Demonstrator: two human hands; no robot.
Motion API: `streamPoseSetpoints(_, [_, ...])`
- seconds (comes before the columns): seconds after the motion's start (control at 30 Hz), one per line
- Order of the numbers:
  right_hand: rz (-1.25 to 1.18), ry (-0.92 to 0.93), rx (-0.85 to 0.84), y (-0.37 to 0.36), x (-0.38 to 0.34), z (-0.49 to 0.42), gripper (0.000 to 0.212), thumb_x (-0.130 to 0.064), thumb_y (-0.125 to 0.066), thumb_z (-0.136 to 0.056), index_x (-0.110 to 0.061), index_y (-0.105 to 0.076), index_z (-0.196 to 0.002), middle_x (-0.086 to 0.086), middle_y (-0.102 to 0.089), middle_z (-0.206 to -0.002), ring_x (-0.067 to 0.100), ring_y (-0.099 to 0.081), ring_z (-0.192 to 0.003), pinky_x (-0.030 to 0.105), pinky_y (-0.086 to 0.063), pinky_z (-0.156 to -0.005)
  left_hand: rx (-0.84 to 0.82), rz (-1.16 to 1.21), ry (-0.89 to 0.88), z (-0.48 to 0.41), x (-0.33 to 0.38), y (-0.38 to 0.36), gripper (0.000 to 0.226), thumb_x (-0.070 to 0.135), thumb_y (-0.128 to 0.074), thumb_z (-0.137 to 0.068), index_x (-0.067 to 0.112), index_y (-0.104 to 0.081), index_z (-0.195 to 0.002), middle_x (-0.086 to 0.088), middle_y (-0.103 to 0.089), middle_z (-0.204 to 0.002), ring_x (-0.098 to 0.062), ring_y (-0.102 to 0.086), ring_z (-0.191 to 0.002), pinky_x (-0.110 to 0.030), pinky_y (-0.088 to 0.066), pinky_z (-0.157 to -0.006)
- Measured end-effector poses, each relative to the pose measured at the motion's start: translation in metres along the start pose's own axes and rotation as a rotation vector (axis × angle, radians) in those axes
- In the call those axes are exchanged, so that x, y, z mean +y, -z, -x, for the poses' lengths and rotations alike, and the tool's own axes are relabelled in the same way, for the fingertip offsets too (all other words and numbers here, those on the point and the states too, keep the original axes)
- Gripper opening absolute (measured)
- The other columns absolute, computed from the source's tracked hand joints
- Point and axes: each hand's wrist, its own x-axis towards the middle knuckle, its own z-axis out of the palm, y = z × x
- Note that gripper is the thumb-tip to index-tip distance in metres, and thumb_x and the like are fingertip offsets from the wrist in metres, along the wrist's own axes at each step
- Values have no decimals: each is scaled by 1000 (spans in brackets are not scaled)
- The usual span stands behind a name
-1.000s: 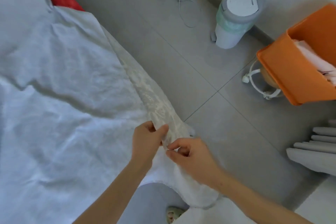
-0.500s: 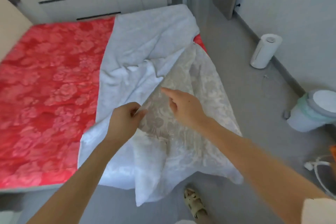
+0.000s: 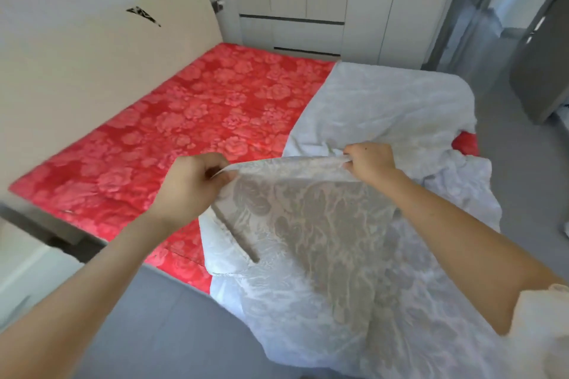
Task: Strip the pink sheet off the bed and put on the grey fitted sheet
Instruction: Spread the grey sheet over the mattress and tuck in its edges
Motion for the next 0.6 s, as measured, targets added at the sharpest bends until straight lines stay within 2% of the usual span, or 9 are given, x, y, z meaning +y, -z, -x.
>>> streamPoseSetpoints(0.1, [73,-8,-44,-7,-4,-45,22,-27,-53,-92,-24,-65,-111,6,-65,-113,27,-58,-109,27,-41,-81,138,-55,121,1,-44,37,17,18,-65,-85,10,-62,-70,-9,-57,-60,-16,-43,-54,-19,-31,-54])
streamPoseSetpoints(0.23, [74,-30,-90,-11,-37,-104,23,-21,-46,-97,-17,-61,-114,14,-63,-114,34,-57,-108,31,-42,-82,280,-77,365,19,-122,83,15,10,-64,-86,4,-63,-73,-9,-57,-60,-22,-47,-58,-29,-36,-58])
streamPoseSetpoints(0.33, [-22,-48,46,3,-95,-158,22,-3,-48,-92,-1,-59,-111,27,-62,-106,43,-58,-101,38,-45,-79,315,-87,447,30,-174,101,19,12,-62,-88,8,-60,-70,2,-50,-55,-14,-43,-53,-28,-33,-55])
streamPoseSetpoints(0.4, [-103,-50,157,21,-142,-192,22,5,-48,-88,7,-57,-108,35,-60,-104,48,-57,-99,45,-46,-82,366,-50,488,31,-205,116,21,14,-60,-88,12,-58,-67,0,-56,-56,-14,-46,-53,-29,-38,-57])
streamPoseSetpoints(0.5, [-210,-34,328,54,-215,-236,20,3,-50,-89,14,-56,-104,41,-58,-102,51,-56,-98,48,-45,-82,498,-47,542,28,-255,153,23,16,-57,-87,4,-58,-68,-9,-62,-61,-22,-52,-58,-34,-44,-61])
streamPoseSetpoints(0.6, [-343,-34,434,89,-297,-268,22,-2,-47,-89,12,-58,-103,38,-59,-103,48,-57,-97,46,-44,-78,562,-29,559,26,-314,203,26,18,-56,-87,-1,-56,-69,-13,-62,-62,-28,-54,-61,-36,-46,-62])
